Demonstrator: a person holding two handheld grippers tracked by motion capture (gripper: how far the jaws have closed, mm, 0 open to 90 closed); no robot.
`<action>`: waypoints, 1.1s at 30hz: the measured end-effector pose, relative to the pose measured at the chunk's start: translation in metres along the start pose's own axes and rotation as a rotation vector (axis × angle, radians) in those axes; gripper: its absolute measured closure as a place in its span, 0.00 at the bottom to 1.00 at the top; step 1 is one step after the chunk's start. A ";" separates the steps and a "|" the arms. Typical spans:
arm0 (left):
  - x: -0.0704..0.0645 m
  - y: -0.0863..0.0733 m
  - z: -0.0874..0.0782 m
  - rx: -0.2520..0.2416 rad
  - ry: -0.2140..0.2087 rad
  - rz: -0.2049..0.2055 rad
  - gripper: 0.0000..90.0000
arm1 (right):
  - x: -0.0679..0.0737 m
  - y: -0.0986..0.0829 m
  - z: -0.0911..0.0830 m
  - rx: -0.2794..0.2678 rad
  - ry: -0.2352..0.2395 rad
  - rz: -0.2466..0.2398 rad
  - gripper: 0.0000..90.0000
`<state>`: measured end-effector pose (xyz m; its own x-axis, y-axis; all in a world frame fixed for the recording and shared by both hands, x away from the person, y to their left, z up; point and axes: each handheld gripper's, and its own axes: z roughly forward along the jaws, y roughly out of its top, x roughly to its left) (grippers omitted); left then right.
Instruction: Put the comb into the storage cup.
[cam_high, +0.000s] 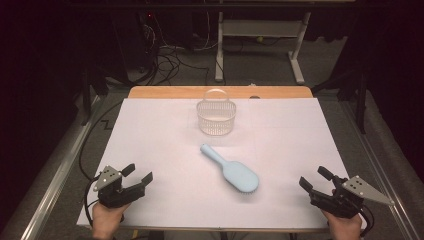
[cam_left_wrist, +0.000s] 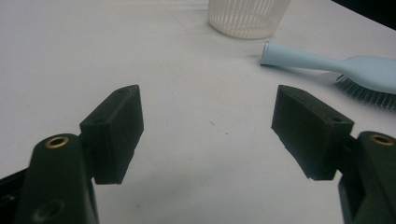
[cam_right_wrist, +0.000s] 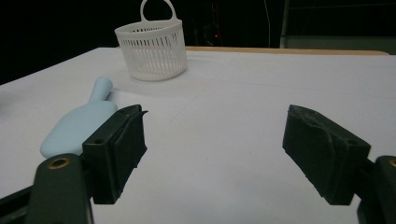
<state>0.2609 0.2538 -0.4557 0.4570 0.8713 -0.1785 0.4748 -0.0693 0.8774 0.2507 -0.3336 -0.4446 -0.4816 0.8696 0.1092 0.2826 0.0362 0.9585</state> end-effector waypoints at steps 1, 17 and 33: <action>0.000 0.000 0.000 0.001 0.000 0.000 0.27 | 0.000 0.000 0.000 -0.002 0.000 -0.001 0.24; 0.000 0.000 0.001 0.003 -0.001 0.001 0.27 | 0.009 0.003 0.007 -0.005 0.035 -0.016 0.25; 0.000 0.000 0.000 0.001 0.002 -0.002 0.27 | 0.027 0.008 0.020 0.003 0.093 -0.025 0.29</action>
<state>0.2614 0.2539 -0.4557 0.4546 0.8725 -0.1793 0.4763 -0.0680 0.8767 0.2565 -0.3003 -0.4392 -0.5637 0.8187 0.1089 0.2715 0.0592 0.9606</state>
